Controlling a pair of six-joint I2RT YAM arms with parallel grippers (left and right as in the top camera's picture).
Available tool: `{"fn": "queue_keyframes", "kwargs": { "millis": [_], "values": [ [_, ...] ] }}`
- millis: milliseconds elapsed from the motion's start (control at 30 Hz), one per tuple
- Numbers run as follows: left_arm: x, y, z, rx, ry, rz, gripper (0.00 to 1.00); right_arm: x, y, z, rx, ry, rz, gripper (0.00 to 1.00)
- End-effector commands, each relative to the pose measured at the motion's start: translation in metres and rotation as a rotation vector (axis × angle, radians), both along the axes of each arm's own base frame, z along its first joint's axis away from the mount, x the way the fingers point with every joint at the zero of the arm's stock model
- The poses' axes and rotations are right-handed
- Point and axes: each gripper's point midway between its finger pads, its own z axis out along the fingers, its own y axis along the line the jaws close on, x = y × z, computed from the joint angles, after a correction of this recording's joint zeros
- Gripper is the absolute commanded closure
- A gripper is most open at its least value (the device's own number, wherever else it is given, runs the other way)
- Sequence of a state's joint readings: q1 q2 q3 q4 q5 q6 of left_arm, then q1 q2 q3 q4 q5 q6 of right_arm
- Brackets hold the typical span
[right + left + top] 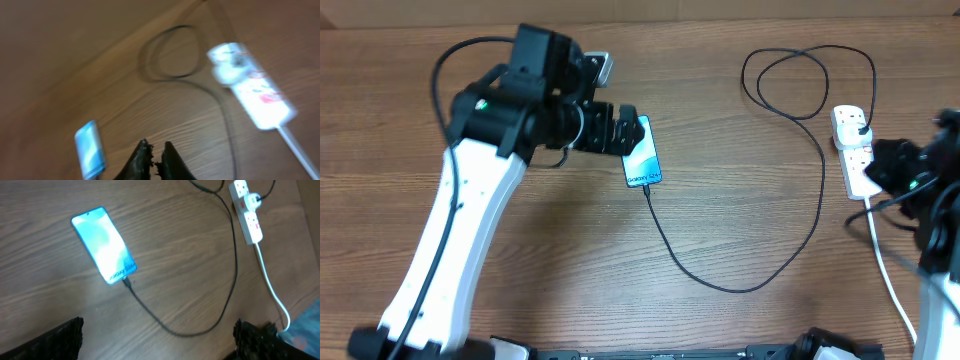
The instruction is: Plug charger to phone and switch on socket
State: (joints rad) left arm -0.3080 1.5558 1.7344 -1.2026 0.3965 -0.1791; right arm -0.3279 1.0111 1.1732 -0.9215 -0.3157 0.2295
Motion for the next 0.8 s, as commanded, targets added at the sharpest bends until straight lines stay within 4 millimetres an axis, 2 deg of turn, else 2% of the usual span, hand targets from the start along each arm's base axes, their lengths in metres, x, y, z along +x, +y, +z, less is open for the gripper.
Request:
{"fn": "queue_keyframes", "kwargs": {
  "millis": [0, 33, 67, 100, 133, 233, 367, 467, 633, 767],
  "values": [
    [-0.019, 0.014, 0.014, 0.061, -0.055, -0.016, 0.0, -0.013, 0.059, 0.019, -0.019, -0.087, 0.307, 0.7],
    [-0.027, 0.019, 0.016, 0.077, -0.047, -0.01, 0.0, -0.017, 0.069, 0.019, -0.028, -0.086, 0.35, 0.52],
    [-0.033, 0.023, 0.017, 0.09, -0.042, -0.003, 0.0, -0.022, 0.081, 0.018, -0.034, -0.082, 0.399, 0.26],
    [-0.041, 0.027, 0.019, 0.103, -0.037, 0.001, 0.0, -0.027, 0.093, 0.016, -0.031, -0.073, 0.443, 0.09],
    [-0.048, 0.031, 0.02, 0.115, -0.031, 0.006, 0.0, -0.03, 0.101, 0.015, -0.027, -0.065, 0.474, 0.02],
    [-0.072, 0.041, 0.027, 0.124, -0.034, 0.013, 0.01, -0.045, 0.131, 0.007, -0.021, -0.024, 0.589, 0.0],
    [-0.101, 0.057, 0.026, 0.11, -0.075, 0.087, 0.0, -0.058, 0.151, -0.005, -0.077, 0.031, 0.646, 0.0],
    [-0.126, 0.067, 0.013, 0.073, -0.117, 0.133, 0.01, -0.066, 0.159, -0.013, -0.101, 0.081, 0.63, 0.0],
    [-0.164, 0.073, -0.014, -0.018, -0.213, 0.141, 0.0, -0.08, 0.183, -0.023, -0.156, 0.085, 0.728, 0.0],
    [-0.174, 0.085, -0.029, -0.048, -0.255, 0.237, 0.0, -0.08, 0.19, -0.036, -0.2, 0.096, 0.751, 0.0]
  ]
}}
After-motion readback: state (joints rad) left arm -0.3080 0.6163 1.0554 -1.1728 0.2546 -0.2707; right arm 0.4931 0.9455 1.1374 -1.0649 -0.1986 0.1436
